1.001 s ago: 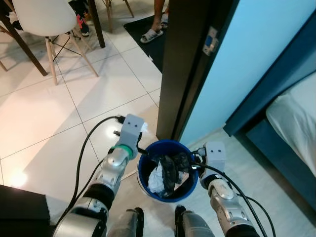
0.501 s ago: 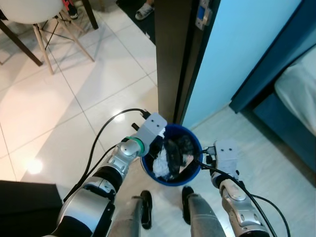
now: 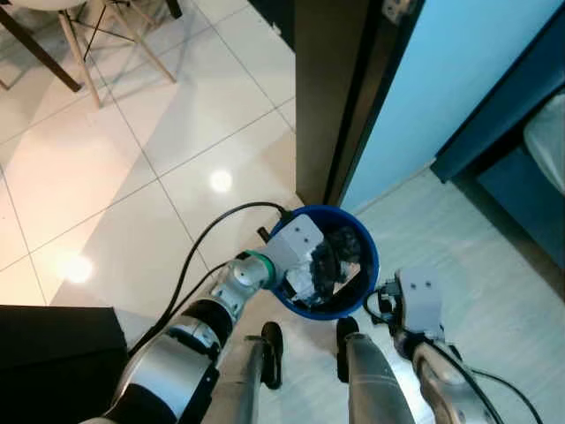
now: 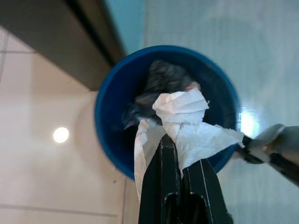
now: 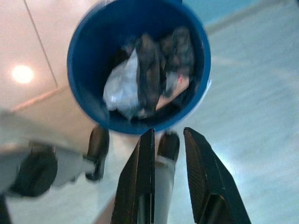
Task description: Clean up the room
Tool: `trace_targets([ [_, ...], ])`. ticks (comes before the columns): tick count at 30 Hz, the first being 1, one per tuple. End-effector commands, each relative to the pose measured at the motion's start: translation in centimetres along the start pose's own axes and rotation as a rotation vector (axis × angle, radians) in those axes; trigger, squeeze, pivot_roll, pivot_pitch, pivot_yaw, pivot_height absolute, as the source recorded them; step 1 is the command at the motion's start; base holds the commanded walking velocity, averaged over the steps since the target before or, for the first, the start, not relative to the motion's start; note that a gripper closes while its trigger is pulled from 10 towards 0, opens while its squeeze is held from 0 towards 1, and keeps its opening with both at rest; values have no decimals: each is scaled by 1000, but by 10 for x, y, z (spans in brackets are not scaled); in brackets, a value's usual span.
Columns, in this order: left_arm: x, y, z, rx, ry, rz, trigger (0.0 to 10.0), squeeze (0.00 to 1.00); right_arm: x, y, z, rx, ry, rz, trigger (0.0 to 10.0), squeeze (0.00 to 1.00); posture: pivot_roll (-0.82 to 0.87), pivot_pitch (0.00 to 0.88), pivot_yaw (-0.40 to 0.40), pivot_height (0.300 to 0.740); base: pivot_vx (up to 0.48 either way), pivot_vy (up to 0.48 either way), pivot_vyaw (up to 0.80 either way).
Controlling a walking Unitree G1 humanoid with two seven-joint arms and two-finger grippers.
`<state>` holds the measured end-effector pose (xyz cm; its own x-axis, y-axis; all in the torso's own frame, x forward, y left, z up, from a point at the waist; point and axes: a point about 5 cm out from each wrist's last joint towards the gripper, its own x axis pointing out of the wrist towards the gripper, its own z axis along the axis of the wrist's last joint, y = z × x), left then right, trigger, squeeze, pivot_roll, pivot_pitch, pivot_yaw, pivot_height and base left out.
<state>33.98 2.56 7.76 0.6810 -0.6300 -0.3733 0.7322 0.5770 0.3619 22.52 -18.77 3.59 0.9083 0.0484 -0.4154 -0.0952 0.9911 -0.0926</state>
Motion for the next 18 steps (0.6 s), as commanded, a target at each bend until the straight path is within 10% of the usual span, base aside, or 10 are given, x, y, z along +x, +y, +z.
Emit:
trace_targets([
  [1, 0, -11, -8, -12, 24, -37, 10000, 0, -8, 2, -12, -1, 55, 11, 10000, 0, -134, 478, 194, 740, 0, 0, 0],
  [18, 11, -2, 36, -91, -144, 63, 10000, 0, -17, 6, -8, -18, 85, 22, 10000, 0, -128, 477, 202, 740, 0, 0, 0],
])
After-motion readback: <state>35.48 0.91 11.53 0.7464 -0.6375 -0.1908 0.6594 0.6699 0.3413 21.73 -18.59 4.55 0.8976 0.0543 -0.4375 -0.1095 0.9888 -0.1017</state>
